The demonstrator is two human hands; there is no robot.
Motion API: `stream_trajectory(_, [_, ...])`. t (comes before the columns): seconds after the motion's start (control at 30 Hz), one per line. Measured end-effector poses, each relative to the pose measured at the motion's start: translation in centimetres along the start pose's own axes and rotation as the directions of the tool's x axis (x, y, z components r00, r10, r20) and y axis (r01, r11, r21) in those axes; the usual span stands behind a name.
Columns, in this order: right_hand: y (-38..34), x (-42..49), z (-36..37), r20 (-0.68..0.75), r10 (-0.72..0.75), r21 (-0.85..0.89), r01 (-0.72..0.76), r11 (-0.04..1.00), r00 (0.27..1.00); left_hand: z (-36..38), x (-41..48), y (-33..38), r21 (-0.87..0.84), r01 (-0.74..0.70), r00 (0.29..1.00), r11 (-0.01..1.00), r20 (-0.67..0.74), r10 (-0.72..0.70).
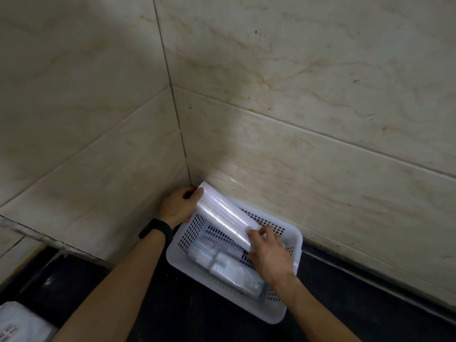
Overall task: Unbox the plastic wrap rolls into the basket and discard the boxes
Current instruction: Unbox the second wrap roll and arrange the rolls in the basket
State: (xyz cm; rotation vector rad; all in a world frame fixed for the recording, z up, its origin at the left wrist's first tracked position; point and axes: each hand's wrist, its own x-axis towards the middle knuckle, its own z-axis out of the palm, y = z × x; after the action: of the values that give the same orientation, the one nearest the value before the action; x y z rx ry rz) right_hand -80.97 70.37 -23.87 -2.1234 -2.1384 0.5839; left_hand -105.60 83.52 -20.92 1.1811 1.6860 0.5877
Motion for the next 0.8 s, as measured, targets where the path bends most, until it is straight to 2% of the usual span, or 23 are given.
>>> stream_trajectory(0.13, [0.3,0.3,0.5,-0.021,0.043,-0.010,-0.043,0.999,0.999,0.4,-0.5,-0.7,0.303,-0.260,0.959,0.917,-0.032,0.283])
stream_trajectory(0.2, [0.8,0.5,0.2,0.012,0.029,0.034,-0.029,0.999,1.000,0.9,-0.9,-0.8,0.287,-0.297,0.939,0.911,-0.087,0.333])
stream_trajectory(0.27, [1.5,0.5,-0.1,0.051,0.003,0.063,-0.006,0.998,0.999,1.3,-1.1,-0.8,0.227,-0.281,0.943,0.932,-0.114,0.312])
stream_trajectory(0.37, [2.4,0.3,-0.2,0.065,0.006,-0.007,-0.006,1.000,0.998,1.5,-1.4,-0.8,0.192,-0.273,0.946,0.943,-0.126,0.299])
stream_trajectory(0.47, [2.0,-0.2,0.4,0.048,0.025,-0.028,-0.023,0.999,0.999,2.2,-3.5,-1.5,0.126,-0.284,0.907,0.950,-0.286,0.309])
stream_trajectory(0.5, [1.9,-0.3,0.6,0.031,0.022,-0.035,-0.021,0.999,0.999,2.6,-4.4,-2.2,0.157,-0.302,0.885,0.940,-0.322,0.338])
stream_trajectory(0.53, [1.8,-0.5,0.7,0.019,0.023,-0.045,-0.022,0.999,1.000,3.0,-5.3,-3.0,0.237,-0.324,0.878,0.916,-0.285,0.385])
stream_trajectory(0.57, [1.8,-0.6,0.9,0.010,0.026,-0.053,-0.026,0.998,1.000,3.3,-6.0,-3.8,0.346,-0.348,0.892,0.871,-0.165,0.422])
stream_trajectory(0.6, [1.8,-0.7,0.9,0.006,0.032,-0.056,-0.032,0.998,0.999,3.6,-6.4,-4.5,0.450,-0.385,0.903,0.806,0.001,0.430])
stream_trajectory(0.67, [1.8,-1.2,0.8,-0.012,0.054,-0.039,-0.054,0.998,0.998,3.8,-6.6,-5.6,0.603,-0.461,0.887,0.651,0.296,0.354])
stream_trajectory(0.7, [1.6,-1.6,0.8,-0.044,0.056,-0.018,-0.057,0.998,0.997,3.9,-6.4,-5.8,0.649,-0.486,0.874,0.586,0.369,0.316])
stream_trajectory(0.8, [0.9,-3.2,1.3,-0.142,0.009,0.068,0.000,0.998,0.990,4.6,-5.3,-5.6,0.695,-0.528,0.848,0.488,0.459,0.265])
